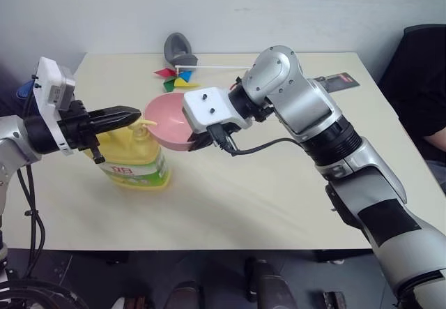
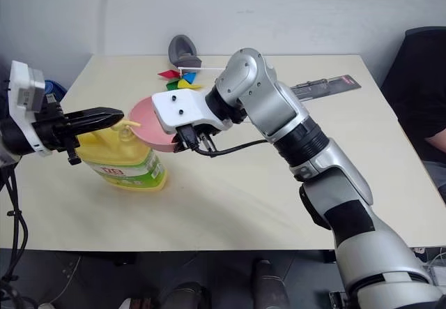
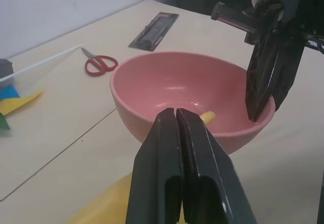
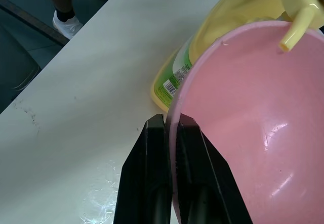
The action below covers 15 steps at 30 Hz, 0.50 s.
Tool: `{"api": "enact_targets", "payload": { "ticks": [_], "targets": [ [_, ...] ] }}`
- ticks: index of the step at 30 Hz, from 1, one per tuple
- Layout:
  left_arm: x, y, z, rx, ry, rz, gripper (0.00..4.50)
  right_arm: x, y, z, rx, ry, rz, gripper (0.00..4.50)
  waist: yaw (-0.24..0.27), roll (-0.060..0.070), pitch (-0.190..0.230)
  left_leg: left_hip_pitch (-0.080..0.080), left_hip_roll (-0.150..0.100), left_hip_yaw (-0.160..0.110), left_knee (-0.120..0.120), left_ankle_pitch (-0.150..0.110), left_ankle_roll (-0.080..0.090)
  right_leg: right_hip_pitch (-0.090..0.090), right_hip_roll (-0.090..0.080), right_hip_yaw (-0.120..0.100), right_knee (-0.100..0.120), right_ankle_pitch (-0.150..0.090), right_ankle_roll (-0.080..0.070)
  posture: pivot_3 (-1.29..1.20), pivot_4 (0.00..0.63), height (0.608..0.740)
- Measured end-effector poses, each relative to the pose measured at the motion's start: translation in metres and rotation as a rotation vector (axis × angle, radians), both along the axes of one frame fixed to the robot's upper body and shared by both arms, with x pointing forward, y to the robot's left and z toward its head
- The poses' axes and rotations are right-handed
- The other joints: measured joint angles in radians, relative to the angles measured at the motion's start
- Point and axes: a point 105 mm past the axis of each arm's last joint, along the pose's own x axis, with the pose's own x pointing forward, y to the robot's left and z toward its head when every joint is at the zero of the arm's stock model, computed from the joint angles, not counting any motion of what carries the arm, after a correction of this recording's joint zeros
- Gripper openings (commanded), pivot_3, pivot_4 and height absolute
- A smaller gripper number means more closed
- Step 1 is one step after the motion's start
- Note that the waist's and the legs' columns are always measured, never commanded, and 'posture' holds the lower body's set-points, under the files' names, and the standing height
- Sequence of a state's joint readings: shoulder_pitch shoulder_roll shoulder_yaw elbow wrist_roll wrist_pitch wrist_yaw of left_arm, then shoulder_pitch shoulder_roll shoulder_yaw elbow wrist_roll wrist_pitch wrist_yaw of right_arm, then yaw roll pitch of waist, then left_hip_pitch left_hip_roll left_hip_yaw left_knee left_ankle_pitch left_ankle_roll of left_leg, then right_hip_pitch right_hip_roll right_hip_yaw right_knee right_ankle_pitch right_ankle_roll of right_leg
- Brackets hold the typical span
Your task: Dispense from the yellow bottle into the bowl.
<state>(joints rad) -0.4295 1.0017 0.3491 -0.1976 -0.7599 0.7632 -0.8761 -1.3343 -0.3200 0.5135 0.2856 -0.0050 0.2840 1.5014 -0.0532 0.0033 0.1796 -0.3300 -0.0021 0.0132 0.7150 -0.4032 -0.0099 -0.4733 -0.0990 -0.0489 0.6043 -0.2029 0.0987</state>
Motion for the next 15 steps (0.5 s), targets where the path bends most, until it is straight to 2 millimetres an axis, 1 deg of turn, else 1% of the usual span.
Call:
{"api": "enact_targets", "payload": {
  "ticks": [4,11,15],
  "targets": [
    [0.0025,-0.0003,-0.0044,0.015,0.003,0.008,0.05,0.0001,-0.001,-0.0037,-0.005,0.011,-0.001,0.0,0.001,0.0,0.0,0.013,0.0,-0.001,-0.005,-0.001,0.001,0.014,0.0,-0.001,-0.005,0.0,0.0,0.0,0.15,0.74],
    [0.0044,0.003,-0.0054,0.03,-0.003,0.021,0.05,-0.0017,0.0008,-0.005,-0.003,0.016,0.007,0.0,0.001,0.003,-0.002,0.014,0.0,-0.001,-0.006,-0.001,0.001,0.015,0.0,-0.001,-0.005,0.0,0.0,0.0,0.15,0.74],
    [0.0083,0.0023,-0.0013,0.018,-0.008,0.017,0.05,-0.0014,0.0013,-0.0048,0.0,0.016,0.003,0.0,0.001,0.003,-0.002,0.013,0.0,-0.001,-0.006,0.0,0.001,0.014,0.0,-0.001,-0.005,0.0,0.0,0.0,0.15,0.74]
  ]
}}
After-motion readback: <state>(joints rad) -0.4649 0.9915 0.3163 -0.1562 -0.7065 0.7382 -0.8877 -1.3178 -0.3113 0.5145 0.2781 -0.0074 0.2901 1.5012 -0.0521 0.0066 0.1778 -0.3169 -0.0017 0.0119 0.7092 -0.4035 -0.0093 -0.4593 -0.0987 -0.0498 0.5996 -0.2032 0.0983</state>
